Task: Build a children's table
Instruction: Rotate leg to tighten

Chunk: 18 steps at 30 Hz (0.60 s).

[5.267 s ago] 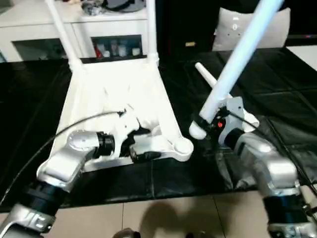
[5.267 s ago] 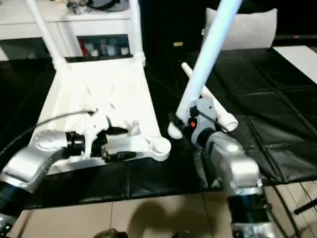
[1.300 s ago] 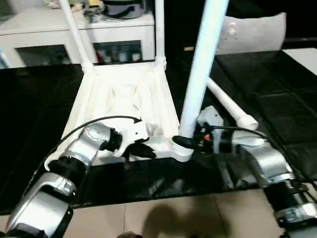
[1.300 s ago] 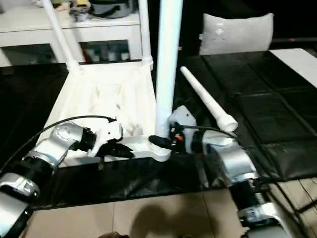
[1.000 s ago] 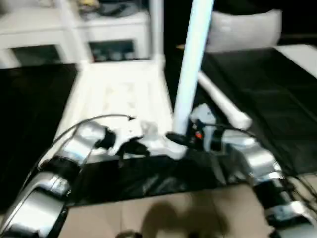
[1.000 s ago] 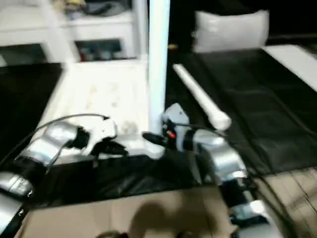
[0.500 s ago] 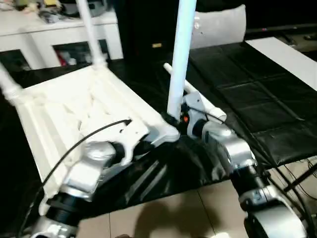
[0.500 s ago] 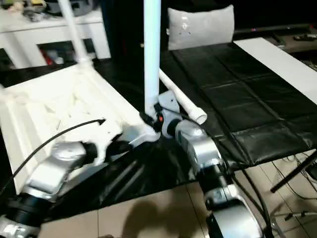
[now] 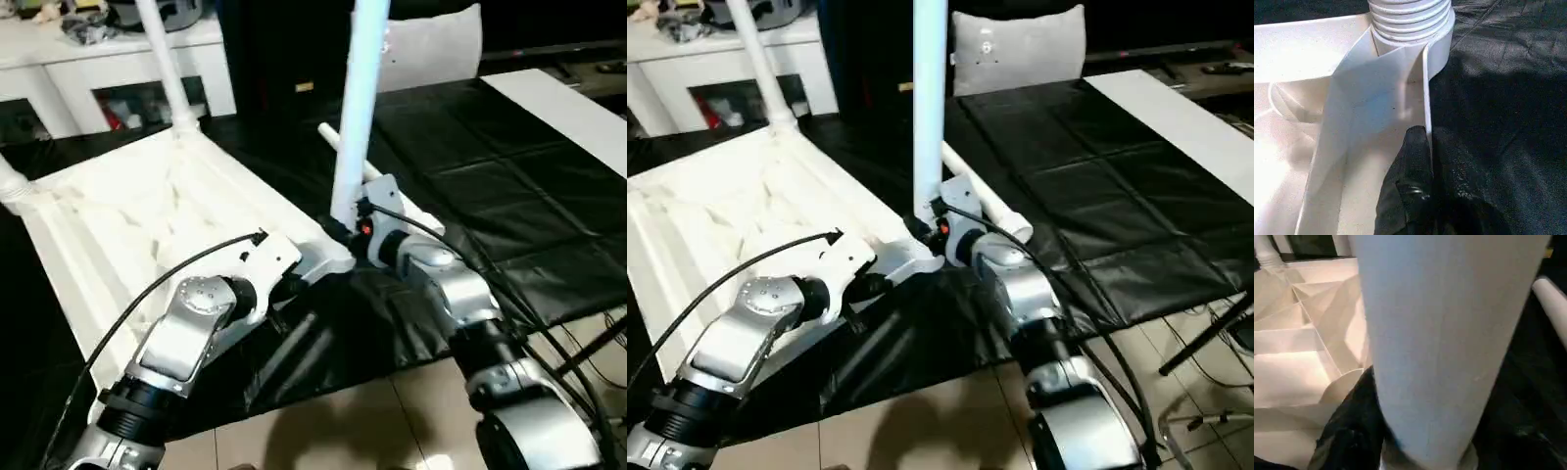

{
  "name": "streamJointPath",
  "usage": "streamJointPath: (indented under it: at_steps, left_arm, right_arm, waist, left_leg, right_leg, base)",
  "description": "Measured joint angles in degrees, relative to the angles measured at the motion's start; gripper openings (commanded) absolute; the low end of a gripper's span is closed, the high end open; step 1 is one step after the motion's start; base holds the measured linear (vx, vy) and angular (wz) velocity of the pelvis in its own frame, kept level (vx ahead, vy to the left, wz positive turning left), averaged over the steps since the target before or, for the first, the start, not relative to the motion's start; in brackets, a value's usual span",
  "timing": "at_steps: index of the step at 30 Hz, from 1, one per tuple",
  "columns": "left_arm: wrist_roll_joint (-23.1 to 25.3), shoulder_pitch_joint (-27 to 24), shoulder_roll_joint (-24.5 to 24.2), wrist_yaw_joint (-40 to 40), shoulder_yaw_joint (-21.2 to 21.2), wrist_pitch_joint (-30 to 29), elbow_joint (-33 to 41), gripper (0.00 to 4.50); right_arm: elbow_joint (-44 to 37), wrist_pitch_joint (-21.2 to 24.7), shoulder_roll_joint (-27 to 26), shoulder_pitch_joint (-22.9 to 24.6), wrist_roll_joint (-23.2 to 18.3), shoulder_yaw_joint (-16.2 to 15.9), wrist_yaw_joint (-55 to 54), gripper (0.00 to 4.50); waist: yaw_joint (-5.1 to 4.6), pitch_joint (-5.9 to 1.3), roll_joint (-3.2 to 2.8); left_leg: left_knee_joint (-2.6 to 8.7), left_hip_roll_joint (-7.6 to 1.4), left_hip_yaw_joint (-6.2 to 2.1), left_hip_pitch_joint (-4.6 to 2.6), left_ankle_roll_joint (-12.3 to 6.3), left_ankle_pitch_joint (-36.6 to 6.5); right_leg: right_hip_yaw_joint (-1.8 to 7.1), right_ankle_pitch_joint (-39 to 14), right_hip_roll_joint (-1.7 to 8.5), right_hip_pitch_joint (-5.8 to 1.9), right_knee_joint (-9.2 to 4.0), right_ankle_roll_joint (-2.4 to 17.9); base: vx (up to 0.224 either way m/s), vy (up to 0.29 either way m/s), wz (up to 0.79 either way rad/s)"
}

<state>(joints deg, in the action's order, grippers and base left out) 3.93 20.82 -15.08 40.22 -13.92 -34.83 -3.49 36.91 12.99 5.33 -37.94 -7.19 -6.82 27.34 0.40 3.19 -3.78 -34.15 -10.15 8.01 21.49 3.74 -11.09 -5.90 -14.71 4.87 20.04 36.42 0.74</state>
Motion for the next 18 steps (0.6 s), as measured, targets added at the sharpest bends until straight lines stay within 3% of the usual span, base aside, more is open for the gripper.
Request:
streamJointPath:
  at_steps: [5, 10, 12, 15, 18]
  left_arm:
    - [-2.0, 0.4, 0.1, 1.0, 0.0, 3.0, -1.9, 0.0]
    - [-2.7, 1.5, 0.1, 2.2, 0.0, 5.1, -3.3, 0.0]
    - [-3.1, 1.7, 0.1, 2.6, 0.0, 5.9, -4.2, 0.0]
    - [-4.2, 2.1, -0.3, 3.8, 0.0, 8.9, -6.6, 0.0]
    - [-4.3, 2.7, -1.1, 4.9, 0.2, 11.5, -8.7, 0.0]
  right_arm:
    - [1.1, -1.2, 0.6, 0.6, 0.1, 0.3, 0.3, 3.13]
    - [0.8, -3.5, 2.2, 3.3, 0.1, 0.7, 2.1, 3.58]
    - [-0.1, -3.6, 3.1, 4.4, 0.0, 0.8, 3.3, 3.71]
    - [-5.4, -3.8, 6.2, 9.6, -1.9, 1.0, 8.0, 3.91]
    - [-8.5, -4.1, 8.5, 12.9, -2.5, 1.3, 12.0, 4.16]
  waist:
    - [1.37, 0.08, -0.17]
    - [2.44, 0.08, -0.4]
    - [2.82, 0.06, -0.44]
    - [3.53, 0.08, -0.66]
    - [3.29, 0.09, -0.87]
  left_leg:
    - [0.06, 0.01, 0.23, 0.02, -0.13, -0.1]
    - [-0.02, 0.04, 0.34, 1.0, -0.86, 0.3]
    - [-0.03, 0.04, 0.38, 1.01, -0.93, 0.3]
    - [-0.06, 0.06, 0.44, 1.02, -1.02, 0.3]
    - [-0.13, 0.06, 0.5, 1.0, -1.07, 0.3]
  right_leg:
    - [0.12, 0.0, 0.0, 0.18, -0.21, 0.0]
    - [0.13, 0.2, 0.06, 1.09, -0.19, -0.2]
    - [0.13, 0.2, 0.08, 1.1, -0.18, -0.2]
    - [0.15, 0.2, 0.14, 1.08, -0.2, -0.2]
    - [0.17, 0.4, 0.17, 1.09, -0.19, -0.3]
  base:
    - [0.0, 0.0, 0.0]
    - [0.0, 0.0, 0.0]
    - [0.0, 0.0, 0.0]
    - [0.0, 0.0, 0.0]
    - [0.0, 0.0, 0.0]
